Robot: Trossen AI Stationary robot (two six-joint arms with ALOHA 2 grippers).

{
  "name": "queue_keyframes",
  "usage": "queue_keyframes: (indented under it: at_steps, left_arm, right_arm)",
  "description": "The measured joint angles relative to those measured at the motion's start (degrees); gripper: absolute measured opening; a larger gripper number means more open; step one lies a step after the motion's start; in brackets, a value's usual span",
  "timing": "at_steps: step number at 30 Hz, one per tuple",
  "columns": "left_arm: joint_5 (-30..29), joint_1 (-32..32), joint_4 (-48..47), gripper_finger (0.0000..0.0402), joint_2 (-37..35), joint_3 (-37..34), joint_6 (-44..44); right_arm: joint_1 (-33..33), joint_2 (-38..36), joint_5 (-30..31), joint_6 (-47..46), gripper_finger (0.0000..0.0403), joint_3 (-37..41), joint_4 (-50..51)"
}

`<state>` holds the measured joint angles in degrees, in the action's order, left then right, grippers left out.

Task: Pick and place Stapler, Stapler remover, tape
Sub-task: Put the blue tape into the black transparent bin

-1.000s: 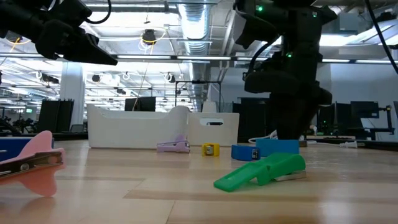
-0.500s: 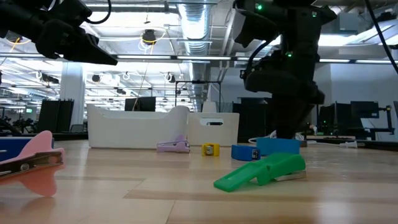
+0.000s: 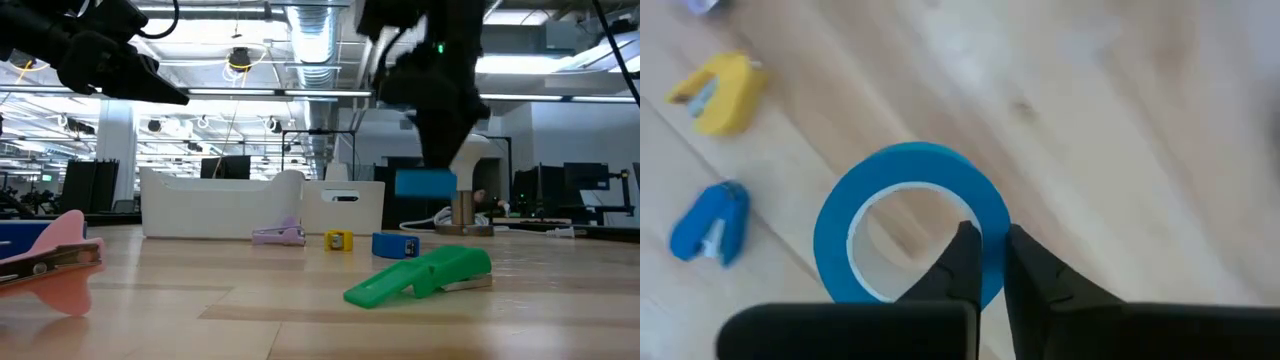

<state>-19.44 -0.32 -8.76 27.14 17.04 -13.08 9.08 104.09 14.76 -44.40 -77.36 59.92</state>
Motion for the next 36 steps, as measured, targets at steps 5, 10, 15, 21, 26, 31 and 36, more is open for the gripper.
queue_keyframes:
  at_steps: [5,10,15,21,26,31,36]
  left_arm:
    - [0.0,0.0,0.0,0.0001,0.0,0.0,0.1]
    - [0.0,0.0,0.0,0.0001,0.0,0.0,0.1]
    - [0.0,0.0,0.0,0.0001,0.0,0.0,0.1]
    - [0.0,0.0,-0.2,0.0001,0.5,0.0,0.0]
    - [0.0,0.0,-0.2,0.0001,1.1,0.0,-0.1]
    - [0.0,0.0,-0.1,0.0001,1.1,0.0,-0.1]
    - [0.0,0.0,-0.1,0.0001,1.1,0.0,-0.1]
  right_arm:
    - [2.3,0.0,3.1,-3.3,0.0009,-9.2,16.1]
    - [7.1,0.0,3.3,-13.8,0.0009,-15.4,30.3]
    - [14.2,-2.6,1.9,-25.9,0.0009,-15.9,30.3]
    - [23.3,-5.1,0.9,-45.1,0.0009,-13.2,30.2]
    - [29.5,-5.6,-6.4,-57.5,0.0009,-10.2,30.2]
    - [33.9,-5.4,-15.0,-67.3,0.0009,-6.2,30.1]
    - [37.1,-5.4,-20.3,-73.1,0.0009,-2.6,30.1]
